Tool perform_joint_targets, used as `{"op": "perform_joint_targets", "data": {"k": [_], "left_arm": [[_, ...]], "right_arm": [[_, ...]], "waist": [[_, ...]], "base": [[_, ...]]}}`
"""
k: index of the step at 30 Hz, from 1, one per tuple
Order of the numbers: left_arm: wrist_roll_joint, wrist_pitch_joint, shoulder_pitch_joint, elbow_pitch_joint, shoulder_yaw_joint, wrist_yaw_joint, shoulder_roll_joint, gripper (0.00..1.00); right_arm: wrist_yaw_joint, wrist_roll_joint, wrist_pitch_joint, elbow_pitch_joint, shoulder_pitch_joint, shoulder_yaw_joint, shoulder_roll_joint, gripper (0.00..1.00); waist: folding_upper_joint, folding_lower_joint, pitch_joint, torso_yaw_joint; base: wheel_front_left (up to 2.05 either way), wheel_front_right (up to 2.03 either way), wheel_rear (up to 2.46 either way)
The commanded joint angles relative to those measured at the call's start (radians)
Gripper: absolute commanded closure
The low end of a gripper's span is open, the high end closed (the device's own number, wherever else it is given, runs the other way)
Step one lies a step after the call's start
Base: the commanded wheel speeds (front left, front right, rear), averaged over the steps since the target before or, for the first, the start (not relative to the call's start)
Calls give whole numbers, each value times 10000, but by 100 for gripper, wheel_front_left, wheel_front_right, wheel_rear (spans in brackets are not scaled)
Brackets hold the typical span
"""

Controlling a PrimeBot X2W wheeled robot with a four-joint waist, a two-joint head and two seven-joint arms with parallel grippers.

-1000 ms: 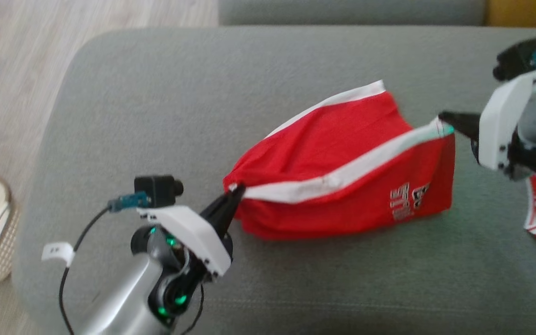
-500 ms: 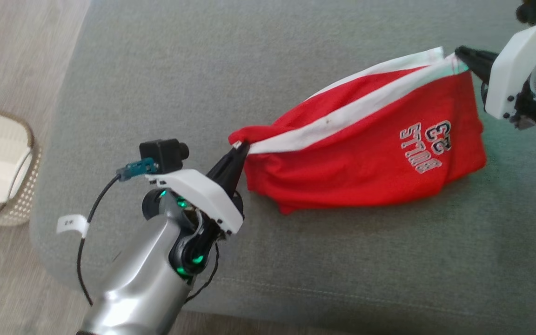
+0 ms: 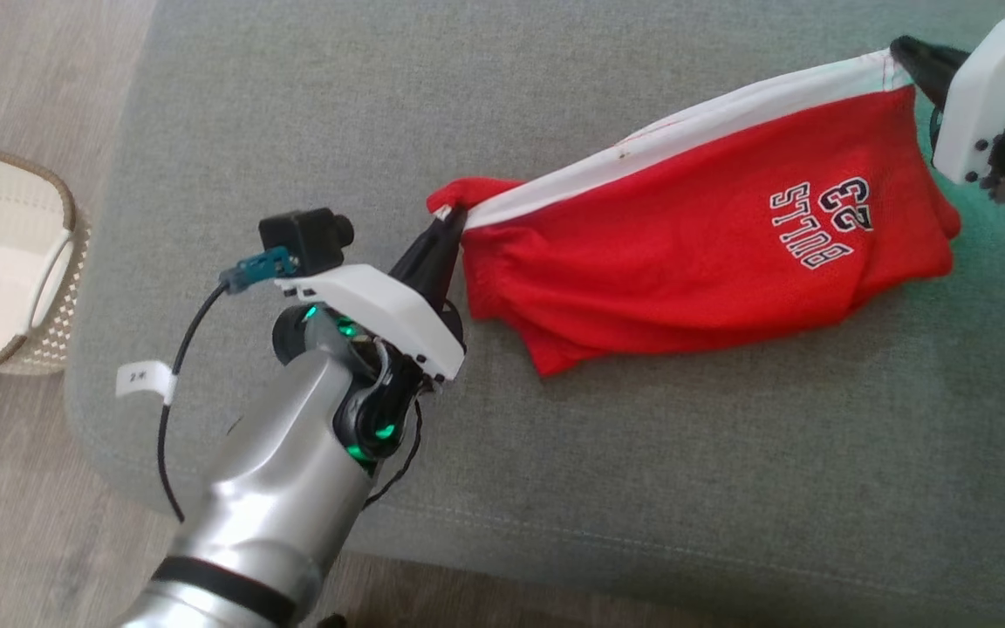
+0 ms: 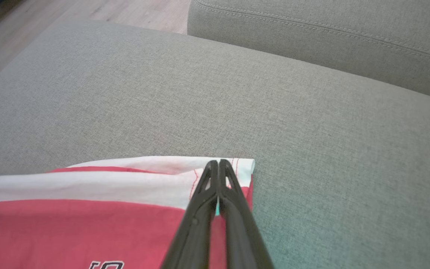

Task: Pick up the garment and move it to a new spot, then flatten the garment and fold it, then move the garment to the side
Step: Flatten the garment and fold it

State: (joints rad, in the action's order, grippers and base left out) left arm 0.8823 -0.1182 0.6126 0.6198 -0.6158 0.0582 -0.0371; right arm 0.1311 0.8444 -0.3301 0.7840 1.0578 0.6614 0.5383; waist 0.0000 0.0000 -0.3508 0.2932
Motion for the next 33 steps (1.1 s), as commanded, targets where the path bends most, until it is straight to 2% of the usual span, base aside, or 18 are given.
{"op": "perform_joint_targets", "data": {"k": [1, 6, 7, 8, 9, 10, 16, 20, 24, 28, 31, 33], "left_arm": [[73, -177, 421, -130, 233, 42, -169, 100], [420, -403, 861, 327, -160, 111, -137, 100], [502, -441, 925, 376, -248, 109, -136, 81], [575, -502, 988, 424, -330, 88, -136, 52], [655, -564, 1043, 478, -398, 42, -135, 0], [733, -613, 1092, 534, -472, -3, -134, 0], [1038, -1088, 1253, 856, -554, -230, -133, 0], [935, -1383, 1161, 847, 51, -398, -211, 0], [284, -1429, 664, -205, 1741, -806, -592, 0], [-1075, -1432, -477, -1692, 3195, -1117, -780, 0], [-2109, -1433, -1330, -2691, 3953, -1307, -814, 0], [-2402, -1433, -1599, -2961, 4138, -1353, -776, 0]], "right_arm": [[-4, 2, 167, -142, 272, 62, -35, 100], [-4, 184, 648, 262, 651, 352, -114, 100], [-4, 199, 721, 347, 719, 395, -133, 100], [-4, 201, 810, 428, 783, 446, -151, 100], [-4, 223, 867, 487, 829, 515, -184, 68], [-4, 316, 853, 638, 844, 518, -228, 0], [-4, 336, 1591, 1176, 979, 674, -385, 0], [-4, 339, 2609, 1402, 844, 623, -524, 0], [-4, 352, 3816, 1279, 488, 682, -808, 0], [-4, 354, 5084, 1100, 38, 663, -1208, 0], [-4, -112, 5711, 808, -268, 708, -1328, 0], [-4, -423, 5812, 637, -386, 747, -1320, 0]], "waist": [[0, 0, -77, 17], [0, 0, -327, 21], [0, 0, -364, 11], [0, 0, -394, 5], [0, 0, -418, -7], [0, 0, -431, -21], [0, 0, -280, -170], [0, 0, 100, -347], [0, 0, 621, -722], [0, 0, 1262, -1129], [0, 0, 1675, -1437], [0, 0, 1791, -1522]], "base": [[0, 0, 0], [0, 0, 0], [0, 0, 0], [0, 0, 0], [0, 0, 0], [0, 0, 0], [0, 0, 0], [0, 0, 0], [0, 0, 0], [0, 0, 0], [0, 0, 0], [0, 0, 0]]}}
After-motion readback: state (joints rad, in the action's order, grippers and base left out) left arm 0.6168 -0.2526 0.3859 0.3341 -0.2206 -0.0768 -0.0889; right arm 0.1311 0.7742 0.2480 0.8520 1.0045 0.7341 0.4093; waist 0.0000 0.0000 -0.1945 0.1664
